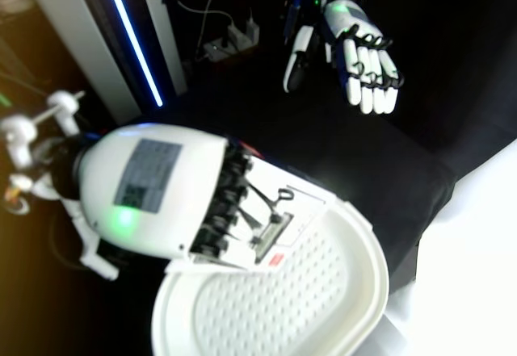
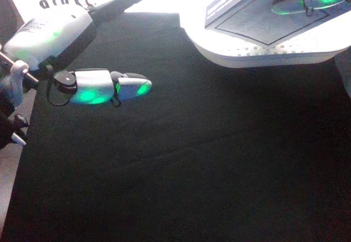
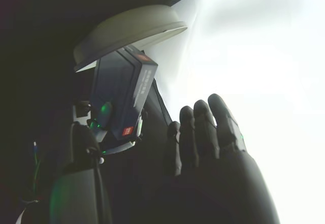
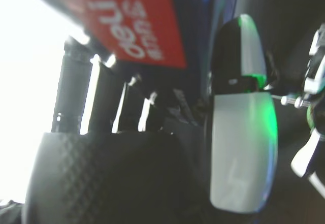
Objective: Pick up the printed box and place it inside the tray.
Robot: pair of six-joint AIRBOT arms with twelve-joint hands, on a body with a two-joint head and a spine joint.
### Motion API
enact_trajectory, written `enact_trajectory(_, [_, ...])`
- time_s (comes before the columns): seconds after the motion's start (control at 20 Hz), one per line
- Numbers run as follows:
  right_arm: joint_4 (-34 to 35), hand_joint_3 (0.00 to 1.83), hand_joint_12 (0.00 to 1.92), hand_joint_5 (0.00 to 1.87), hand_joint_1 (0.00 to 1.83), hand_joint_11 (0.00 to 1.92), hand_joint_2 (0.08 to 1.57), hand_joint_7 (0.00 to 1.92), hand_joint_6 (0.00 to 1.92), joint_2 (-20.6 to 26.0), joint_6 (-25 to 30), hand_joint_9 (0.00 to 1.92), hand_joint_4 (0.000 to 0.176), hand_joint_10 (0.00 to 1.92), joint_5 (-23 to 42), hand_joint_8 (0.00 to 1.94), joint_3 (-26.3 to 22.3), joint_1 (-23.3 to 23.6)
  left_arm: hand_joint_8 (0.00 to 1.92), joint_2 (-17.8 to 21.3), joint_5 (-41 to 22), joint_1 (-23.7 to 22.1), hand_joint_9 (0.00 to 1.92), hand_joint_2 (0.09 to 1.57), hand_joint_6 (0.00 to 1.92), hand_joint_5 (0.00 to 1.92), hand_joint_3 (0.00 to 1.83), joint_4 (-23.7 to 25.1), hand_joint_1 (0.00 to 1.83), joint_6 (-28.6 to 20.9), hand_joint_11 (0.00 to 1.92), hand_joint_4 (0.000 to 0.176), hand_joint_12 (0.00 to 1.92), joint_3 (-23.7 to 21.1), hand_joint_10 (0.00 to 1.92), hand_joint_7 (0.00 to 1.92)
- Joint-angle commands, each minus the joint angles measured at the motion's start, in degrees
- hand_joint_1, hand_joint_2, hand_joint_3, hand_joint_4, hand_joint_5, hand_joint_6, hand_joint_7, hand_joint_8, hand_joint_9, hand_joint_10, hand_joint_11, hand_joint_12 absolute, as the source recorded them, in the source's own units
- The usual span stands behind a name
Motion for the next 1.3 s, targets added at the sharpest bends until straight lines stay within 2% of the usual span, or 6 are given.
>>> enact_trajectory(0.0, [0.73,0.0,1.2,1.26,1.3,1.17,1.02,1.24,0.24,0.43,-0.29,1.35,0.0,0.61,4.64,0.77,0.34,1.42,0.01,0.37,-7.43,-0.35,0.26,0.95,0.01,0.2,0.01,0.5,0.78,-0.22,0.02,0.065,0.52,-0.18,0.01,0.32])
enact_trajectory(0.5, [0.26,0.0,1.55,1.3,1.3,1.16,1.03,1.21,0.1,-0.12,-0.32,1.28,0.0,1.04,3.02,0.84,2.05,4.09,0.0,-0.13,-8.03,1.02,0.15,0.78,0.0,0.14,0.0,-0.6,0.73,-0.23,0.0,0.054,0.63,-0.32,0.0,0.23])
enact_trajectory(0.75, [-4.4,0.0,1.71,1.2,1.2,1.18,1.02,1.39,0.58,-0.47,-0.33,1.25,0.0,1.36,-1.71,0.33,2.32,7.77,0.0,-0.58,-8.18,1.59,0.17,0.77,0.0,0.12,0.0,-0.96,0.68,-0.24,0.0,0.022,0.67,-0.32,0.01,0.26])
enact_trajectory(0.8, [-4.55,0.0,1.51,1.27,1.28,1.18,1.03,1.25,0.25,-0.55,-1.71,1.28,0.0,1.12,-2.43,0.74,2.32,8.15,0.0,-0.68,-8.3,1.72,0.18,0.77,0.0,0.11,0.0,-1.02,0.67,-0.24,0.0,0.017,0.69,-0.32,0.0,0.26])
enact_trajectory(1.05, [-4.53,0.0,1.06,1.21,1.31,1.15,1.01,1.32,0.39,-0.8,-11.36,1.42,0.0,0.46,-7.85,0.59,1.26,11.0,0.0,-0.91,-8.79,2.52,0.21,0.78,0.0,0.13,0.0,-1.48,0.67,-0.33,0.0,0.027,0.71,-0.33,0.01,0.29])
enact_trajectory(1.25, [-4.53,0.0,1.17,1.22,1.31,1.02,1.0,1.33,0.34,-0.81,-12.16,1.27,0.0,0.55,-8.95,0.58,1.55,10.99,0.0,-1.02,-8.87,2.77,0.21,0.8,0.0,0.16,0.0,-1.61,0.67,-0.45,0.0,0.036,0.72,-0.46,0.0,0.31])
